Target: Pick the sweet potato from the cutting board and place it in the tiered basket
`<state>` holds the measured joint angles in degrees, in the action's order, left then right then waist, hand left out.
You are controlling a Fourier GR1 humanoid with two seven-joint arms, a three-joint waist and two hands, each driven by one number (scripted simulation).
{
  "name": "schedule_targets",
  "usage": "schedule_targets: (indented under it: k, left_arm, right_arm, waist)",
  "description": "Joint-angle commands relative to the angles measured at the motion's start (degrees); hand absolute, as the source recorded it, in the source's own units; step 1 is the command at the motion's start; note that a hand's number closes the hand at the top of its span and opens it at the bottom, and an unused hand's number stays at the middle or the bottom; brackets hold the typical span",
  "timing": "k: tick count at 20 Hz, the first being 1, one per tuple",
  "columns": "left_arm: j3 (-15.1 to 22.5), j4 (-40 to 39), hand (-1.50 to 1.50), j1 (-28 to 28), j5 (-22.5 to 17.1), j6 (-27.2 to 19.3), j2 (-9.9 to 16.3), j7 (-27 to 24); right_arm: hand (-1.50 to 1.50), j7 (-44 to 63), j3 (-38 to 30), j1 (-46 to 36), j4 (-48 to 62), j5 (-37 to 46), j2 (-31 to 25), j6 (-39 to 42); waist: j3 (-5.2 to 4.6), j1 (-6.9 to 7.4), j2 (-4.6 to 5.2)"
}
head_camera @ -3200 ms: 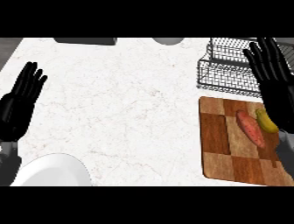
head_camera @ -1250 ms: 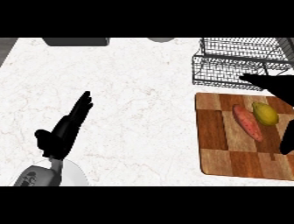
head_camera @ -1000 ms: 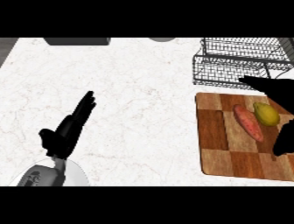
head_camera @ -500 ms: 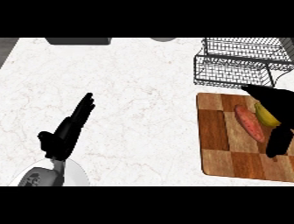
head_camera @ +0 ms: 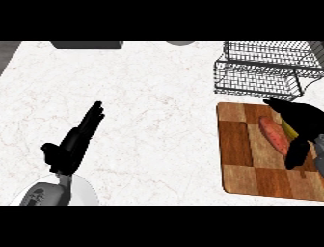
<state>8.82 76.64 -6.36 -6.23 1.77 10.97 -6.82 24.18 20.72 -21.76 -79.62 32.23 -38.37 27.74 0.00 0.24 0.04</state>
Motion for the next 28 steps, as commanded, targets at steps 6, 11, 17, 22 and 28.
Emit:
schedule_targets:
  k: [6,11,17,22,28]
  left_arm:
    - [-2.62,-4.54,0.0,-4.11,2.12,1.23,-2.42,0.28]
    - [-3.15,0.95,0.0,-2.79,2.53,0.57,-2.83,3.94]
    - [-3.57,4.9,0.0,1.45,3.26,3.71,-1.81,3.68]
    - [-3.29,0.12,0.0,-2.59,4.74,1.36,-4.45,3.01]
    - [-5.59,2.18,0.0,0.83,4.05,5.47,-1.6,2.08]
  right_arm:
    - [-1.5,-5.29,-5.74,-0.49,7.1,7.24,4.55,1.78]
    - [-1.5,-13.48,-7.69,0.49,14.17,11.15,4.56,-1.18]
    - [-1.5,-16.19,-9.56,1.21,18.31,17.08,8.42,-5.03]
    - [1.5,-22.68,-12.01,-1.42,20.19,13.61,10.56,-7.86]
    - [1.5,-24.89,-12.47,-2.25,22.39,18.25,14.13,-11.36]
  waist:
    - [-0.01,-0.2,0.01]
    - [0.01,0.0,0.01]
    - [0.01,0.11,-0.01]
    - [0.03,0.11,0.08]
    - [0.01,0.15,0.0]
